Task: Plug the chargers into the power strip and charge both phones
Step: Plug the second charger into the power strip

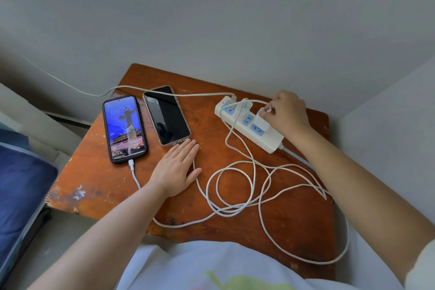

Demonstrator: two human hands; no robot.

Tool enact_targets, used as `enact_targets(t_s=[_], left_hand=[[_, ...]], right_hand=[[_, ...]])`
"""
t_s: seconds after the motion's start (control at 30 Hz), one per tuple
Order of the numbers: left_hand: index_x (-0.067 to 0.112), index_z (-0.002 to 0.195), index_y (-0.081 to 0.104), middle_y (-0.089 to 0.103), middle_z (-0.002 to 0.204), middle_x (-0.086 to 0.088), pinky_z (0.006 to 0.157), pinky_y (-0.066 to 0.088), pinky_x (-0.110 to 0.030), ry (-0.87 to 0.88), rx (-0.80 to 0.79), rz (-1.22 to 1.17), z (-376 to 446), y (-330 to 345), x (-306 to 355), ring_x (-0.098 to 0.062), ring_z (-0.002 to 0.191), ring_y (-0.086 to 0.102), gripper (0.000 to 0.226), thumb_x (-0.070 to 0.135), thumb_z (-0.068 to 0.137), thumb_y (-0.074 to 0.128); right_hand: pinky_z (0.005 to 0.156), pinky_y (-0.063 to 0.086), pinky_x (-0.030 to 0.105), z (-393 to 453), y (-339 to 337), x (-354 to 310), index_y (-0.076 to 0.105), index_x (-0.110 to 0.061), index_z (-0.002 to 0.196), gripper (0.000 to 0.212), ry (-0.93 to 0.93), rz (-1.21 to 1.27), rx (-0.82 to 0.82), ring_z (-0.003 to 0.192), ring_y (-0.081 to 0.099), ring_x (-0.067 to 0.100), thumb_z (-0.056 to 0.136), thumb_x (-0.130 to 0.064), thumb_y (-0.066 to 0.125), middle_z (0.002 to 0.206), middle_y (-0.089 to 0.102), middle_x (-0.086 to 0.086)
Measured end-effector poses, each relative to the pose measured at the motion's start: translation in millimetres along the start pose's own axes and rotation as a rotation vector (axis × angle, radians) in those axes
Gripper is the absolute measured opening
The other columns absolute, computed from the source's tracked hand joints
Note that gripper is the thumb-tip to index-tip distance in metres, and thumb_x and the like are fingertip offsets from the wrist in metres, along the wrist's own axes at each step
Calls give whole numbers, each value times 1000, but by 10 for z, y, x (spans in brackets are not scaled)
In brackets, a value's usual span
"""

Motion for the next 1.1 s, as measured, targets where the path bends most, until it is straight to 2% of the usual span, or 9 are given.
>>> enact_targets(t_s=[0.17,0.33,0.43,0.53,0.7,0.77,0.87,0.97,1.1], left_hand=[[22,141,3,8,154,-1,109,-5,-25,4,5,-2,3,-6,-7,-13,140,0,63,50,91,30],[22,141,3,7,154,-1,109,-6,-25,-2,-10,-15,-1,4,-14,-13,140,-1,63,50,91,29],[23,141,2,5,154,0,108,-7,-25,-8,-22,-17,4,9,-19,-12,140,-3,64,51,91,28],[24,141,-1,4,154,1,108,-9,-25,-13,-25,-20,-3,12,-29,-11,139,-5,64,52,91,27],[25,140,-4,1,154,2,106,-12,-25,-38,-50,-29,-6,23,-45,-6,130,-18,65,55,90,24],[25,140,-5,0,153,3,106,-14,-26,-36,-57,-20,-4,-1,-40,-7,128,-20,70,64,83,8],[25,139,-6,-1,153,4,105,-16,-28,-30,-77,-28,-13,-20,-32,-8,127,-21,99,76,57,-25],[25,139,-4,2,153,1,105,-17,-30,-31,-69,-45,-6,-21,-30,-8,128,-21,102,76,54,-29],[23,141,1,4,153,0,105,-18,-31,-5,-80,-23,-10,-23,-17,-9,129,-19,102,75,57,-27]], right_hand=[[82,42,42,-179,9,-115,53,-5,118,34,-26,18,90,98,58,32,85,-9,59,109,64,17],[63,43,36,-307,76,-296,60,5,100,26,-87,9,24,84,57,36,75,3,66,97,64,23],[64,39,29,-342,118,-326,59,3,102,28,-86,-8,15,88,56,30,77,-6,68,102,63,18],[69,46,30,-366,151,-314,57,0,106,37,-98,-24,-8,93,56,27,75,-11,72,106,62,16],[76,48,29,-227,120,-211,54,-4,110,41,-123,-81,-64,98,53,24,75,-13,72,111,59,12],[73,47,27,-178,117,-239,55,-5,110,41,-150,-126,-71,97,54,22,75,-15,73,109,59,9],[73,46,26,-227,202,-309,53,-4,112,42,-173,-162,-90,97,53,22,77,-17,72,108,59,10],[83,45,29,-242,231,-300,51,-4,117,45,-157,-147,-82,101,52,23,79,-21,68,114,59,12],[86,43,37,-136,172,-254,58,1,107,42,-140,-171,-92,93,58,29,72,-16,75,101,64,17]])
Point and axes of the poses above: each hand's wrist, its own z-axis towards the middle knuckle, its own y-axis out of the palm, x = y × z, the point moved 6 cm from there along z, towards the middle knuckle
